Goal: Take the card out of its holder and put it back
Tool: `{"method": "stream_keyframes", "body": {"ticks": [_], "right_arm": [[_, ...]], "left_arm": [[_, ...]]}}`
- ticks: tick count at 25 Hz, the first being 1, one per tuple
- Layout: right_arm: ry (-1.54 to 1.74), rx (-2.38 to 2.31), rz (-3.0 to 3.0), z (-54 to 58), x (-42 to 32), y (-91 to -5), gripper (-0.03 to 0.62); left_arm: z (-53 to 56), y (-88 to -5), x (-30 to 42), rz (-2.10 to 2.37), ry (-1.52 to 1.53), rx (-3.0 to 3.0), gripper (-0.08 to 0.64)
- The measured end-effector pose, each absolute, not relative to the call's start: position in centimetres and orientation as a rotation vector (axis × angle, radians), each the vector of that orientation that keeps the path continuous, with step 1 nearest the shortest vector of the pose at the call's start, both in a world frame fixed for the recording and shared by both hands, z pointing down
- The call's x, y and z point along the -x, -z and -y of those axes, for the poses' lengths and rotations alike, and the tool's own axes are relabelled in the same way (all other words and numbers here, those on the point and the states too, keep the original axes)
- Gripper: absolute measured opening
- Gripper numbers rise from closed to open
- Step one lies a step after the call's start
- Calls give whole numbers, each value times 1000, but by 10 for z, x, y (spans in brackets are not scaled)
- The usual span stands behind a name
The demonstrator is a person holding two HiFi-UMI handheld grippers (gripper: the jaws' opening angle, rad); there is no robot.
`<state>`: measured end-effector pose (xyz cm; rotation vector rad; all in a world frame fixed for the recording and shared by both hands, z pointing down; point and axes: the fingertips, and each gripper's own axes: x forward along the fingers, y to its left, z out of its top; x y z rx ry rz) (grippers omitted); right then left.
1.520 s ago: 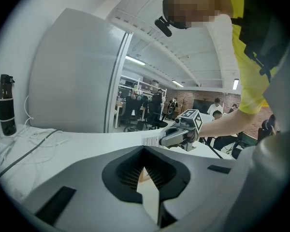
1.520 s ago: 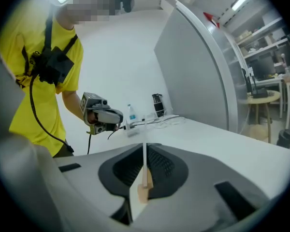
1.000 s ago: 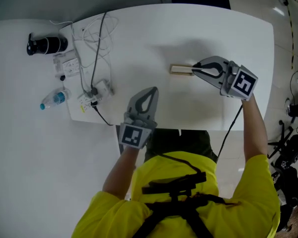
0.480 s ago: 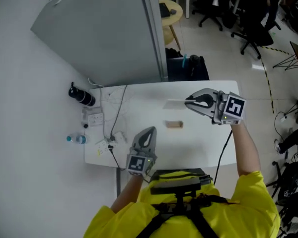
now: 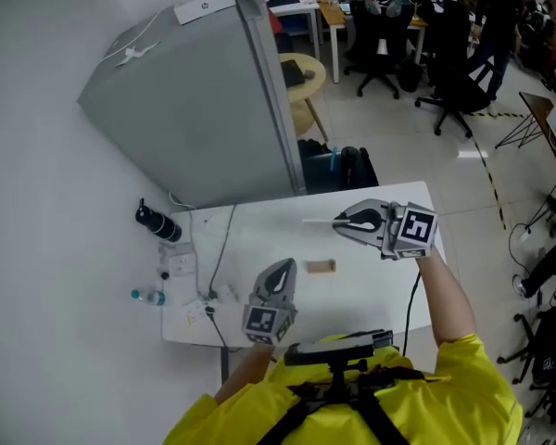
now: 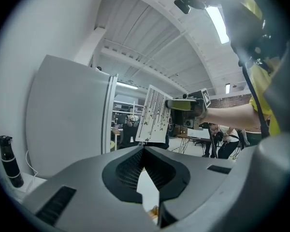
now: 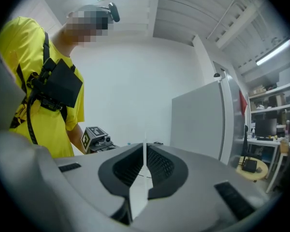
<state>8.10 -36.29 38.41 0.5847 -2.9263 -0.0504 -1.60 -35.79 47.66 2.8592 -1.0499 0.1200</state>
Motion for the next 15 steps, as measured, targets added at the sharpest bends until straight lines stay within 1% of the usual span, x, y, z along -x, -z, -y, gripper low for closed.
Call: {"method": "stream_keyframes", "body": {"ticks": [15], "right_arm": [[89,-602,2918,364,-82,-376,21]], "left_arm": [[355,-487,17,1046,-146,-2820,0]]}}
